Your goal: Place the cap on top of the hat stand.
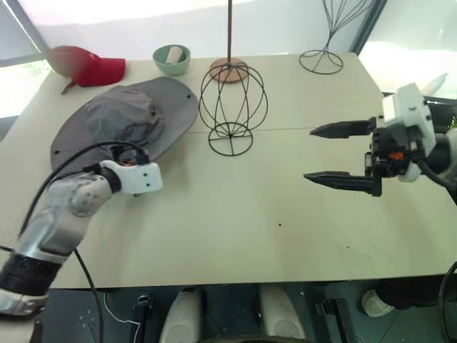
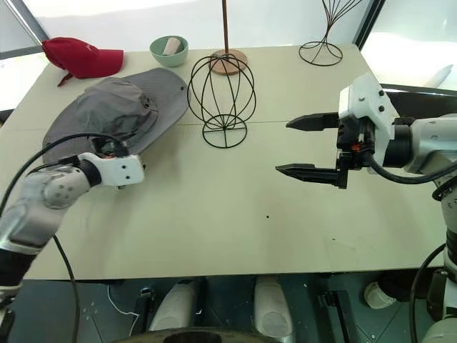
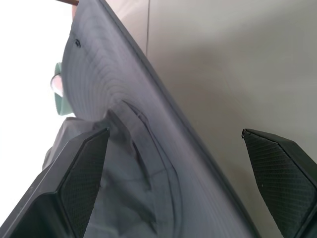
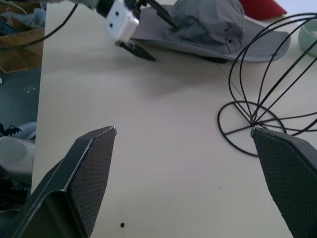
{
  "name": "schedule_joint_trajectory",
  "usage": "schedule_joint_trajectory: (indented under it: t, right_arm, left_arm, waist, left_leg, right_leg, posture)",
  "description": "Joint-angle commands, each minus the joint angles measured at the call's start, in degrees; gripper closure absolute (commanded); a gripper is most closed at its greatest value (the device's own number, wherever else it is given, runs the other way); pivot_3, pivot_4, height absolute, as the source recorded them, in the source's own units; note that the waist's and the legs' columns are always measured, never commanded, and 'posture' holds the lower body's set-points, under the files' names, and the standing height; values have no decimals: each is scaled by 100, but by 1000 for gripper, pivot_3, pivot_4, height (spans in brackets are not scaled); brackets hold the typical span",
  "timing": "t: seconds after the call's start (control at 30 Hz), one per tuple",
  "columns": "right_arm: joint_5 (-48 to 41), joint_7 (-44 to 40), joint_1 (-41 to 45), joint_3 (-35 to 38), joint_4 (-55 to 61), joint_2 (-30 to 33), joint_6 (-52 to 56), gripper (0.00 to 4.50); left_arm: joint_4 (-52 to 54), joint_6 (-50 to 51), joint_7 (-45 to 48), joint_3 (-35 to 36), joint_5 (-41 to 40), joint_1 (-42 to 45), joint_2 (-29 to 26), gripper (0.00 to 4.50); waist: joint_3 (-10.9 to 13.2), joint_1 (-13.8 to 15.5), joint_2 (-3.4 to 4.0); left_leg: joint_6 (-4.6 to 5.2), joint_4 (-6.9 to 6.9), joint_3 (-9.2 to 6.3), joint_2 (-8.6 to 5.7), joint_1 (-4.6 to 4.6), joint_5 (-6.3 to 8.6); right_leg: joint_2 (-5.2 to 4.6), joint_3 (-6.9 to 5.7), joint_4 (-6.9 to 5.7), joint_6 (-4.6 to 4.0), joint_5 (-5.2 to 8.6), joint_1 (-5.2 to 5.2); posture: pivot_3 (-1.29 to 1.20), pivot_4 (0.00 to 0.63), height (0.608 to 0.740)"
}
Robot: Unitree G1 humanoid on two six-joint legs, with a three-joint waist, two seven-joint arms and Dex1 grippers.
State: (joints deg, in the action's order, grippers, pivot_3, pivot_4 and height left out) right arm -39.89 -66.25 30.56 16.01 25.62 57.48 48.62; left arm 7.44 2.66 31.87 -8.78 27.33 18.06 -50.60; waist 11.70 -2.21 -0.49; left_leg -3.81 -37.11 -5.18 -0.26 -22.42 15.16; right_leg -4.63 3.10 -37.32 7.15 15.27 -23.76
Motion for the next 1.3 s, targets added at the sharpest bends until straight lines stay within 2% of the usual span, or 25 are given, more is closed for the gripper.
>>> schedule_joint_trajectory:
  t: [0.03, 0.2, 0.33, 0.37, 0.63, 0.7, 1.07, 1.2, 1.3]
  right_arm:
    - [-218, 165, 125, 156, 172, 173, 20, 37]
    - [-349, 270, 134, 149, 169, 295, -5, 37]
    - [-360, 300, 119, 126, 102, 407, -76, 37]
    - [-346, 302, 117, 118, 73, 432, -100, 0]
    - [-406, 504, 190, 112, -215, 569, 59, 0]
    - [-389, 495, 167, 193, -264, 611, -13, 0]
    - [-132, 614, -66, 427, -462, 640, -477, 0]
    - [-112, 678, -194, 511, -454, 631, -528, 0]
    - [-103, 741, -334, 632, -453, 626, -559, 0]
  left_arm:
    - [-308, -82, -467, -216, 682, 300, 145, 0]
    - [-791, 266, -686, -216, 856, 440, 524, 0]
    - [-924, 563, -665, -72, 665, 512, 780, 0]
    - [-923, 610, -622, -45, 573, 531, 837, 538]
    - [-925, 645, -647, 67, 377, 774, 887, 3844]
    - [-956, 673, -624, 136, 295, 941, 866, 4319]
    - [-1122, 284, -495, 20, 77, 2936, 932, 4407]
    - [-1213, -136, -409, -155, 36, 3558, 1055, 4407]
    - [-1225, -877, -389, -457, 186, 3979, 1122, 4407]
  waist:
    - [0, 1, 0]
    - [-1, -11, 0]
    - [-1, -1, -1]
    - [-1, 4, 0]
    - [-2, -6, -2]
    - [-2, 4, -2]
    - [0, 136, -5]
    - [0, 145, -5]
    - [0, 141, -5]
  left_leg:
    - [0, 0, 0, 0, 0, 0]
    - [1, 0, 0, 0, 0, 0]
    - [2, 0, -1, 0, 0, 1]
    - [2, -1, -1, 0, 0, 1]
    - [2, -2, -1, 0, 0, 1]
    - [2, -2, -1, 0, 0, 1]
    - [2, -8, -1, -1, -5, 1]
    - [1, -9, 0, -2, -7, 0]
    - [1, -8, 1, -1, -7, 0]
  right_leg:
    - [0, 0, 0, 0, 0, 0]
    - [-1, -1, -1, 1, 0, 0]
    - [-1, -3, -2, 1, -1, 0]
    - [-2, -3, -2, 1, -1, 0]
    - [-2, -2, -2, 3, -2, 0]
    - [-2, -3, -2, 3, -2, 0]
    - [-2, -4, 2, 7, -4, 2]
    - [-2, -4, 3, 7, -4, 2]
    - [-2, -4, 3, 8, -4, 2]
  posture:
    - [0, 150, 740]
    - [0, 150, 740]
    - [0, 150, 740]
    - [0, 150, 740]
    - [0, 150, 740]
    - [0, 150, 740]
    - [0, 150, 740]
    - [0, 150, 740]
    - [0, 150, 740]
